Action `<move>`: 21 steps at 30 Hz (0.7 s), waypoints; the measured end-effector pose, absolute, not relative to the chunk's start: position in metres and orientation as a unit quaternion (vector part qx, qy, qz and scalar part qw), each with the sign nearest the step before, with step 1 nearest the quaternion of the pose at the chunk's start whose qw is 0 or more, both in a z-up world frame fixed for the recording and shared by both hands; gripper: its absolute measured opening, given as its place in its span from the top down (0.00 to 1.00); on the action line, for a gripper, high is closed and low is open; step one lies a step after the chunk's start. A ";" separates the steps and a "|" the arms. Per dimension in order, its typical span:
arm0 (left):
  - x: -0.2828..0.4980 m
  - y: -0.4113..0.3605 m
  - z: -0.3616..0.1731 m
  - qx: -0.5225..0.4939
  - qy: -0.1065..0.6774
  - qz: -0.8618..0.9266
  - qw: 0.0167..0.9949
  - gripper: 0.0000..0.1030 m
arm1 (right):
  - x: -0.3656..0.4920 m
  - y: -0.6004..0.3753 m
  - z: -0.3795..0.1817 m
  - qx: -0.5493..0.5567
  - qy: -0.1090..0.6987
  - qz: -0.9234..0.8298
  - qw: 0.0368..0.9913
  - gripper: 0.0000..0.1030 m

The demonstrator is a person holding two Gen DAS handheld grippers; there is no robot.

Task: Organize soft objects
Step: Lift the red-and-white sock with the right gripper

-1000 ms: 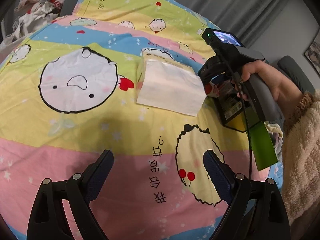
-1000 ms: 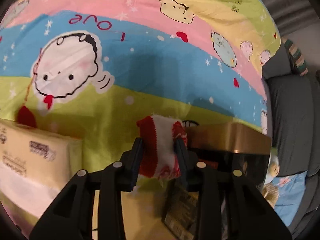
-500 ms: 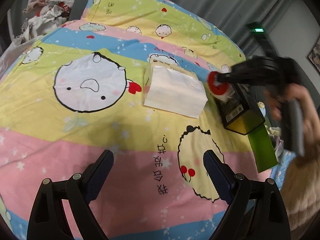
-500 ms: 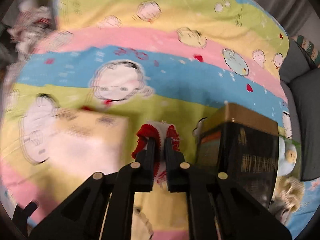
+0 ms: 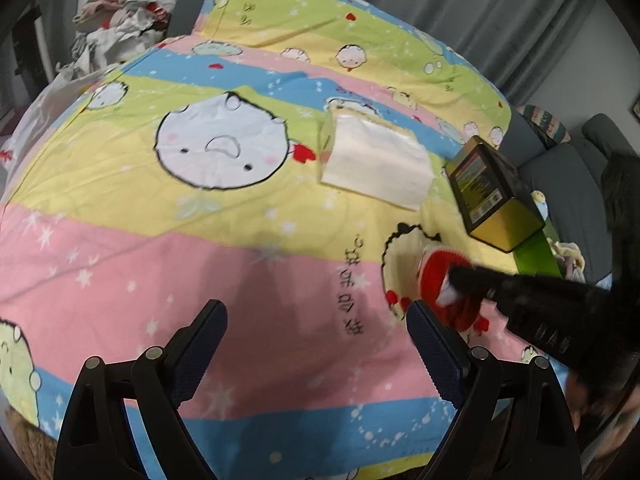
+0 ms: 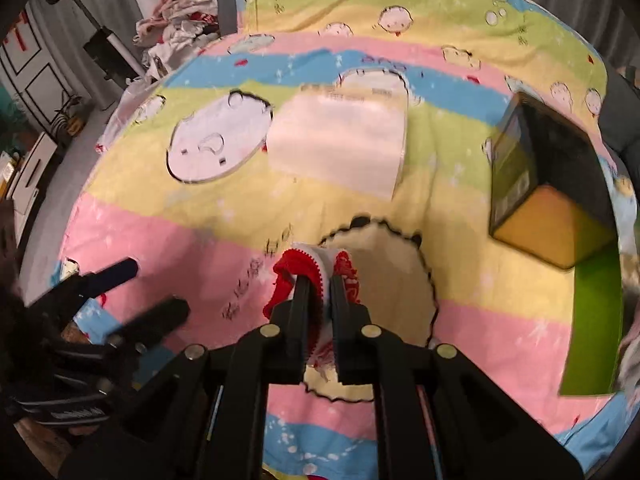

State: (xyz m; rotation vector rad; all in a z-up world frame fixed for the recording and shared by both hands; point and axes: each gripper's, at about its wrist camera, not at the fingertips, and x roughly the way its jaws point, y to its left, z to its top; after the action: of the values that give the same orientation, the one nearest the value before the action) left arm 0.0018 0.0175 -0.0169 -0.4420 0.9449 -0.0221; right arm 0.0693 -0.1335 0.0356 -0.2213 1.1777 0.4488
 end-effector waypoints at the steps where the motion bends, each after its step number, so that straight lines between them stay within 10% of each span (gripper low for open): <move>1: 0.000 0.019 -0.018 -0.214 0.457 -0.012 0.863 0.11 | 0.067 -0.136 0.033 -0.092 0.554 0.211 0.800 0.88; 6: -0.007 0.024 -0.018 -0.228 0.458 -0.013 0.859 0.11 | 0.057 -0.146 0.038 -0.030 0.545 0.199 0.814 0.72; 8: -0.007 0.022 -0.017 -0.226 0.458 -0.013 0.859 0.11 | 0.051 -0.151 0.046 -0.002 0.538 0.203 0.818 0.42; 21: 0.006 -0.038 -0.019 -0.219 0.459 -0.096 0.856 0.11 | 0.053 -0.210 0.047 0.156 0.530 0.208 0.807 0.39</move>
State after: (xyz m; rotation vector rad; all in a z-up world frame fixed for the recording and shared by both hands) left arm 0.0059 -0.0382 -0.0187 -0.4610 0.9650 -0.2023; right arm 0.0532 -0.2100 0.0469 0.3330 1.1334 0.4451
